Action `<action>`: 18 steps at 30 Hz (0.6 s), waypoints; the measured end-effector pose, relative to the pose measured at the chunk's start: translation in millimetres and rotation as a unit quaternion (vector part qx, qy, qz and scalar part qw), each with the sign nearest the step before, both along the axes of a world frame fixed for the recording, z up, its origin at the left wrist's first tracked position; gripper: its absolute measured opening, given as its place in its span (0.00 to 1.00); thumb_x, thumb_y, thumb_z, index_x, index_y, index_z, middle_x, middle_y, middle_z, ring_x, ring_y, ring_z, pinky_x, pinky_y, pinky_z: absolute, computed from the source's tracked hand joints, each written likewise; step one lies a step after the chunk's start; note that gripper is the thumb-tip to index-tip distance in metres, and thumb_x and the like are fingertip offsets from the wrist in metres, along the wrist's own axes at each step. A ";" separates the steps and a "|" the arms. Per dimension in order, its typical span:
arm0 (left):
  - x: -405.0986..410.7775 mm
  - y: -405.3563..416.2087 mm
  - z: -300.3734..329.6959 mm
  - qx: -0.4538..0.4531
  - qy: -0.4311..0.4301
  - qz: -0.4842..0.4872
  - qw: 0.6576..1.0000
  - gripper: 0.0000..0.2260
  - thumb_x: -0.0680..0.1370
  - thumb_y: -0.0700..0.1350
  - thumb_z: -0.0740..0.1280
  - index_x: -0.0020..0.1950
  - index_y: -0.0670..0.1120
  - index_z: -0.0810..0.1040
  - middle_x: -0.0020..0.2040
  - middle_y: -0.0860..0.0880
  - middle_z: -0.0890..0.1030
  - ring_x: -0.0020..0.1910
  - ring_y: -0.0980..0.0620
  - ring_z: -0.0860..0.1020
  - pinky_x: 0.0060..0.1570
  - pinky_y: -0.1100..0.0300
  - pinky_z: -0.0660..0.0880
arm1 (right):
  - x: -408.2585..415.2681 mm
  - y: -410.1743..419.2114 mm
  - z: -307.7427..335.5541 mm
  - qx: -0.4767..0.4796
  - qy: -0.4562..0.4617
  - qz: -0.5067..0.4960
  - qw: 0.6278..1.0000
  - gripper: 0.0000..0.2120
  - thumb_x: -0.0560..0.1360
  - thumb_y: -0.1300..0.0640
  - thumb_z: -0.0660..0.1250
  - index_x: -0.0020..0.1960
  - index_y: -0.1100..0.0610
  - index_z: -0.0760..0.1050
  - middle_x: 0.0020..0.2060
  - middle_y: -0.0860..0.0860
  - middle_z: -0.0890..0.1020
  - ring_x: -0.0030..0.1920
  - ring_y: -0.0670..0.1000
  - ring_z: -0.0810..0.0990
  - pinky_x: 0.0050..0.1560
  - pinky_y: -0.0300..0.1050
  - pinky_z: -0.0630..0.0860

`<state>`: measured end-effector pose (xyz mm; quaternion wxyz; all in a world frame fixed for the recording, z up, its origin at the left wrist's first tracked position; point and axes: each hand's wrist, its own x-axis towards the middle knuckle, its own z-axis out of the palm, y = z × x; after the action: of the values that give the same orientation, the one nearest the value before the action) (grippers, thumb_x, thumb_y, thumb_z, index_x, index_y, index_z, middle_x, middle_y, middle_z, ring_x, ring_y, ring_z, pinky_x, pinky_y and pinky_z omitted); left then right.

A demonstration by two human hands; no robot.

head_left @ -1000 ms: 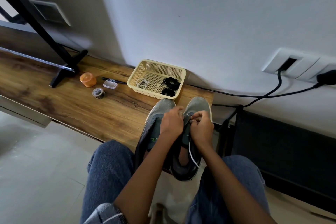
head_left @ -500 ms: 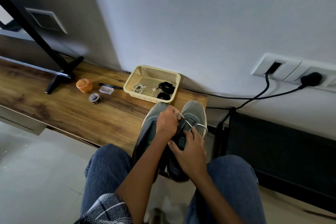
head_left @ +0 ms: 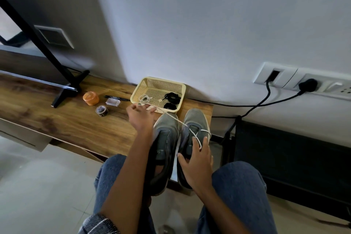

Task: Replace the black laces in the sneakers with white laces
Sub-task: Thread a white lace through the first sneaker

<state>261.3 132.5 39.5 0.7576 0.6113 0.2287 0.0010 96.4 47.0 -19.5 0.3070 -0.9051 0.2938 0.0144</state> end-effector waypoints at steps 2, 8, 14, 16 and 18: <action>5.1 14.4 8.1 -0.016 -0.012 0.013 1.000 0.14 0.84 0.38 0.51 0.68 0.38 0.65 0.62 0.37 0.75 0.50 0.42 0.79 0.42 0.61 0.79 | 0.3 1.0 -0.2 0.002 -0.001 0.000 1.000 0.34 0.77 0.40 0.60 0.77 0.50 0.52 0.77 0.57 0.46 0.77 0.57 0.47 0.74 0.57 0.50; -2.1 33.3 24.0 -0.056 -0.025 0.126 0.990 0.05 0.85 0.40 0.52 0.58 0.45 0.65 0.57 0.39 0.80 0.52 0.43 0.82 0.53 0.48 0.79 | -2.3 3.4 3.3 0.007 -0.053 -0.001 0.999 0.32 0.77 0.47 0.63 0.76 0.46 0.53 0.77 0.55 0.51 0.76 0.56 0.54 0.73 0.56 0.59; 5.6 53.0 31.7 -0.102 -0.055 0.214 0.970 0.04 0.84 0.43 0.54 0.57 0.46 0.66 0.52 0.42 0.82 0.44 0.47 0.83 0.47 0.51 0.82 | -1.9 4.1 -0.2 0.007 -0.067 -0.002 0.998 0.33 0.77 0.50 0.63 0.77 0.53 0.51 0.75 0.52 0.60 0.75 0.52 0.58 0.73 0.54 0.60; 6.7 58.9 36.2 -0.106 -0.080 0.259 0.957 0.04 0.84 0.43 0.54 0.57 0.45 0.66 0.49 0.44 0.82 0.41 0.50 0.83 0.45 0.54 0.82 | -1.4 3.9 -1.7 -0.001 -0.060 0.000 0.998 0.32 0.78 0.50 0.62 0.77 0.54 0.52 0.75 0.52 0.60 0.75 0.52 0.57 0.74 0.52 0.58; 10.0 65.1 35.4 -0.093 -0.095 0.292 0.947 0.04 0.84 0.43 0.55 0.57 0.46 0.67 0.48 0.46 0.81 0.38 0.54 0.83 0.42 0.58 0.82 | -0.9 3.8 -2.3 -0.006 -0.054 0.001 0.999 0.31 0.79 0.50 0.61 0.77 0.55 0.52 0.75 0.53 0.60 0.75 0.52 0.57 0.74 0.51 0.58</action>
<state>271.3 197.5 75.0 0.7959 0.4414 0.3231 0.2595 95.5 50.9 -21.7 0.3168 -0.9067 0.2760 -0.0356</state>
